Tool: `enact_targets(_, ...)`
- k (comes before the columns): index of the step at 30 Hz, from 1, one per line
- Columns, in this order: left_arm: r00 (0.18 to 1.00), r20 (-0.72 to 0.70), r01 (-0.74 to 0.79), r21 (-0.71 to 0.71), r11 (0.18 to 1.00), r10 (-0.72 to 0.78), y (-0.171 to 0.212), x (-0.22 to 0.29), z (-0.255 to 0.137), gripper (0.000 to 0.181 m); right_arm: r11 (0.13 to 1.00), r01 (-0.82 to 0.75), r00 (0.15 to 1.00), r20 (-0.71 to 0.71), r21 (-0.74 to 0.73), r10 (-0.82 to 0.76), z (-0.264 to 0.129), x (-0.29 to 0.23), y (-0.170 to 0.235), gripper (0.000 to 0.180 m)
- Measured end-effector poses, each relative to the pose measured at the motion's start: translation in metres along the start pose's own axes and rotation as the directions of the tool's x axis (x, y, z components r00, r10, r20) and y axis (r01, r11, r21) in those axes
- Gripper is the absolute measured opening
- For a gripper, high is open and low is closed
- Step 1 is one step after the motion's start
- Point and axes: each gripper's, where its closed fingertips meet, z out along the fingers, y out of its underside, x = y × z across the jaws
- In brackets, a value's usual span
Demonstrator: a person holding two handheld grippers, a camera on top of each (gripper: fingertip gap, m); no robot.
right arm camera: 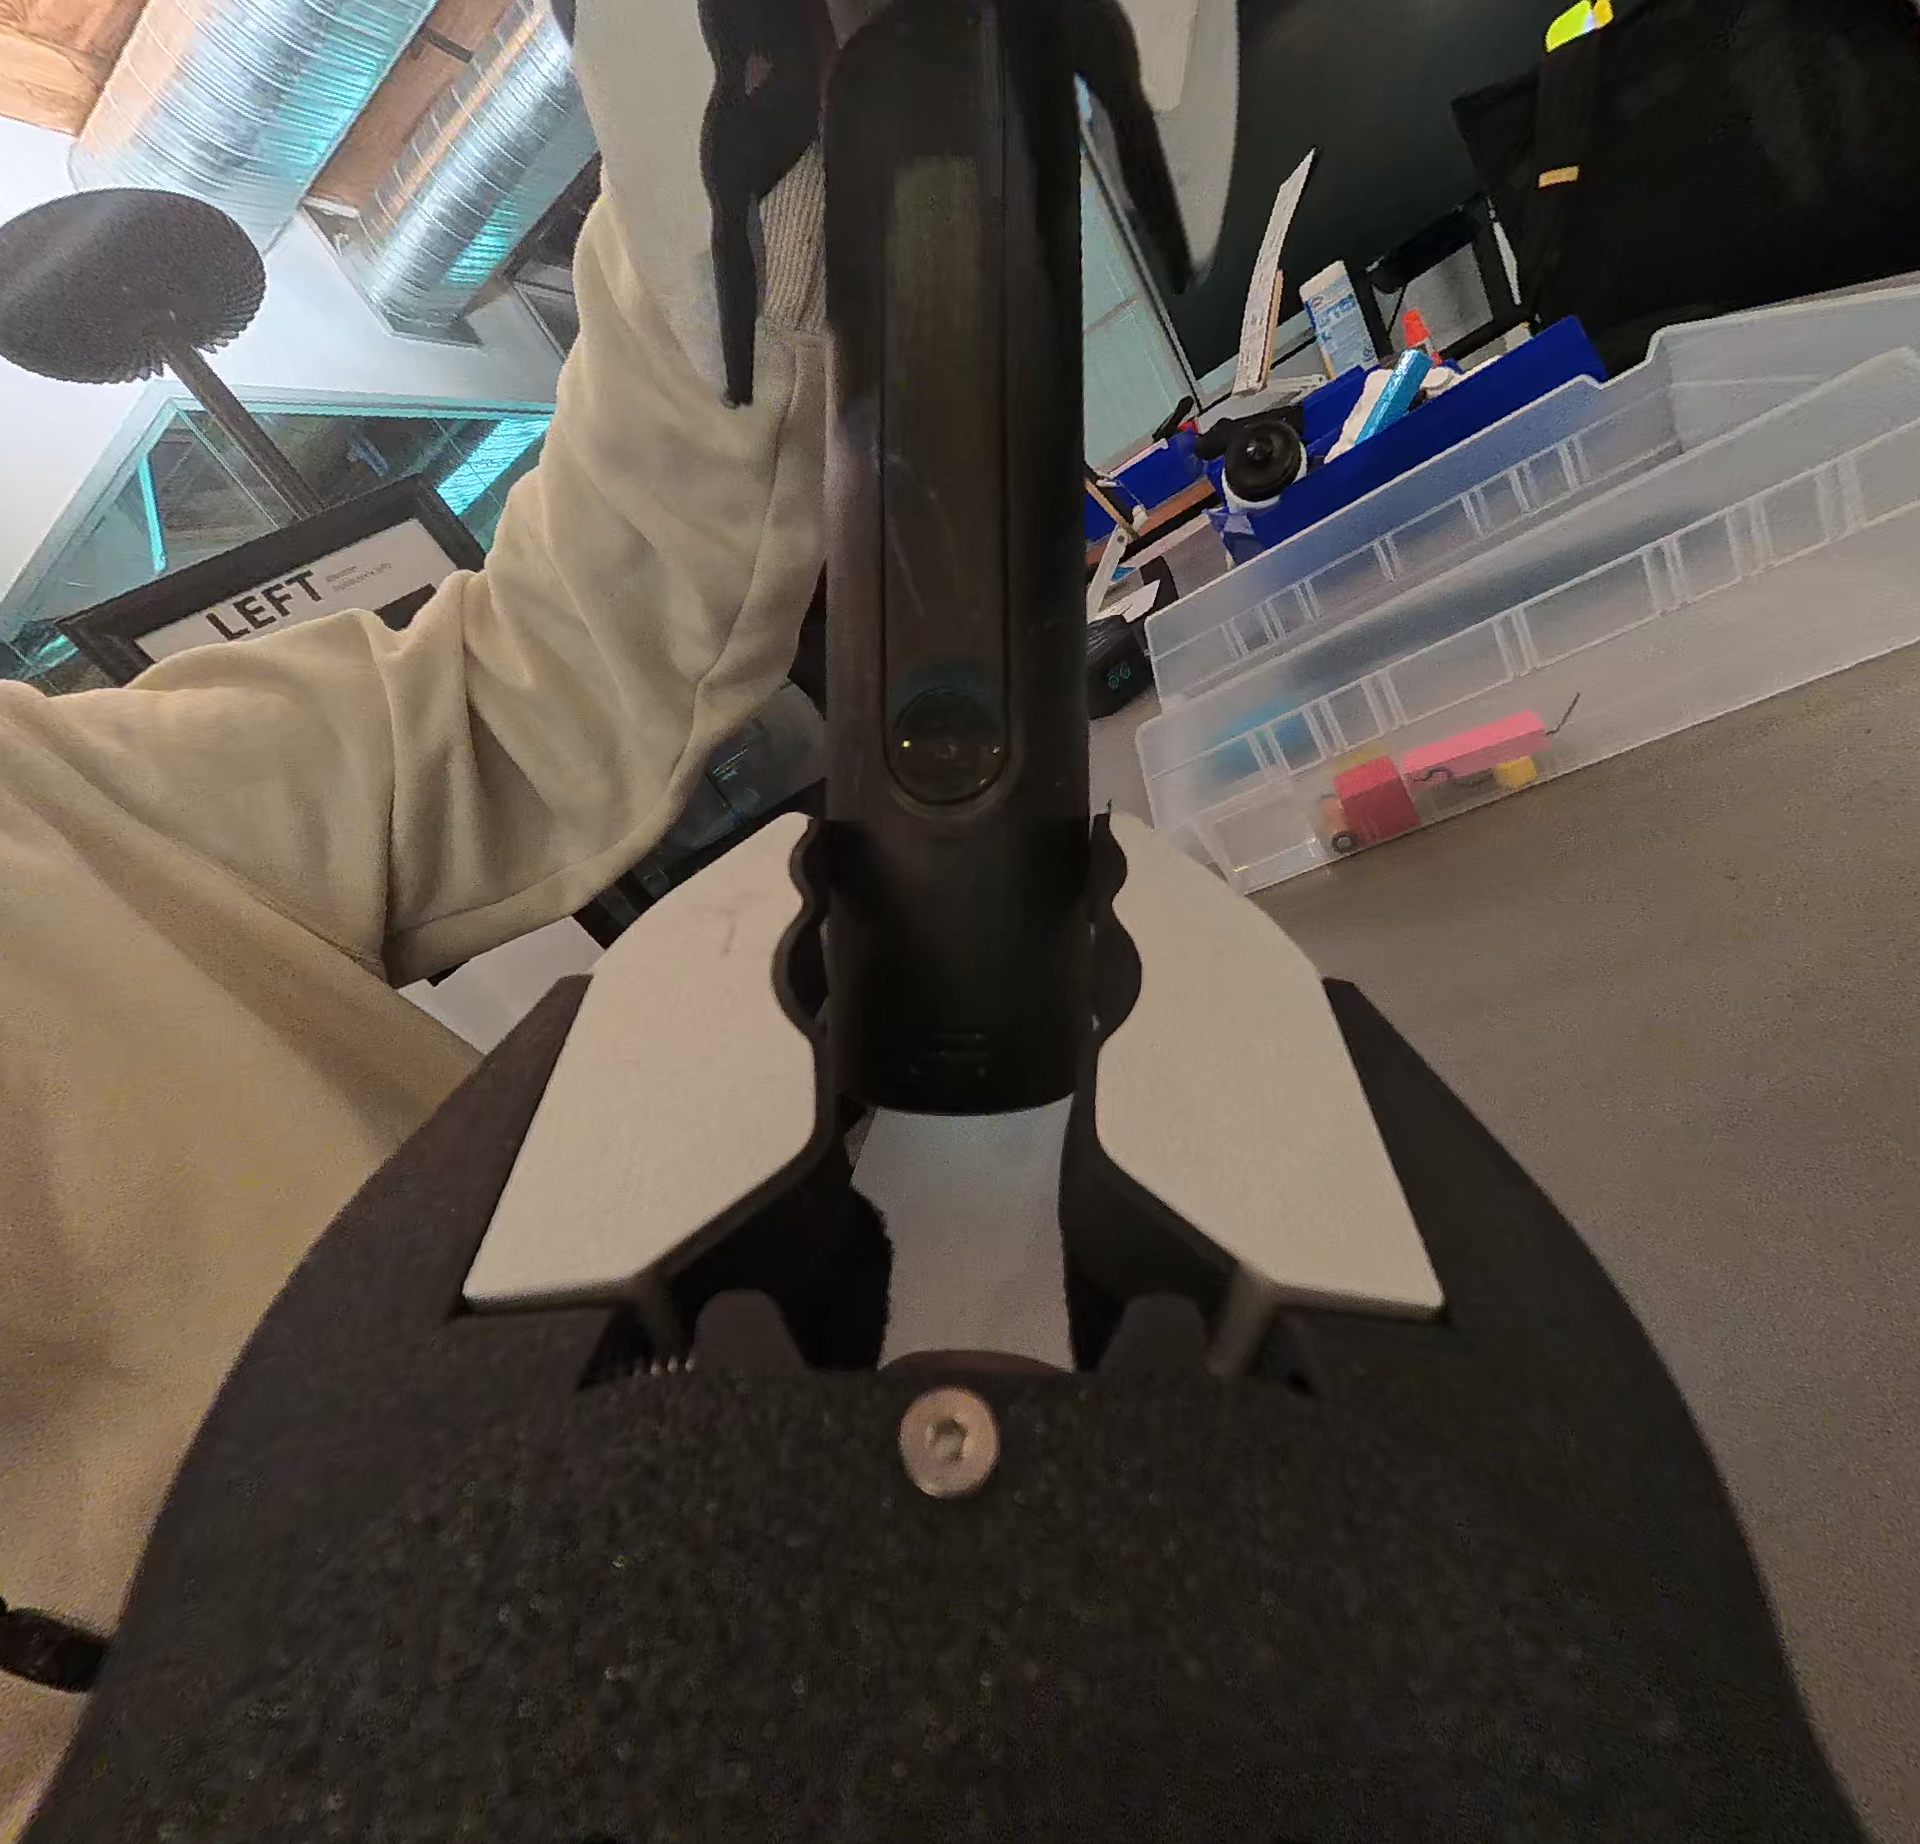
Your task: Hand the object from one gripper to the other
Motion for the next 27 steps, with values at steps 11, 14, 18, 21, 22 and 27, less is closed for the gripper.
enact_targets(11, 0.999, -0.040, 0.020, -0.001, 1.000, -0.020, 0.010, 0.000, 0.008, 0.059, 0.999, 0.004, 1.000, -0.002, -0.040, -0.004, 0.005, -0.002, 0.009, 0.048)
enact_targets(14, 0.999, -0.038, 0.032, 0.000, 0.999, -0.032, 0.015, -0.002, 0.009, 0.058, 1.000, -0.007, 1.000, -0.007, -0.023, 0.007, 0.004, 0.001, 0.008, 0.048)
enact_targets(18, 0.999, -0.015, 0.030, 0.028, 0.999, -0.030, 0.014, -0.005, 0.007, 0.058, 0.998, -0.051, 0.999, 0.001, 0.043, 0.051, 0.001, 0.006, 0.000, 0.048)
enact_targets(21, 0.998, 0.065, -0.004, 0.003, 1.000, 0.004, 0.013, -0.009, 0.008, 0.058, 0.995, -0.076, 0.997, -0.007, 0.064, 0.077, -0.002, 0.012, -0.001, 0.061)
enact_targets(22, 0.996, 0.091, -0.017, -0.005, 1.000, 0.017, 0.013, -0.011, 0.008, 0.057, 0.995, -0.072, 0.997, -0.023, 0.074, 0.074, -0.004, 0.015, -0.001, 0.070)
enact_targets(27, 0.987, 0.157, -0.055, 0.160, 0.986, 0.029, -0.011, -0.014, -0.011, 0.056, 0.980, 0.114, 0.975, -0.208, 0.160, -0.079, -0.023, 0.031, -0.018, 0.088)
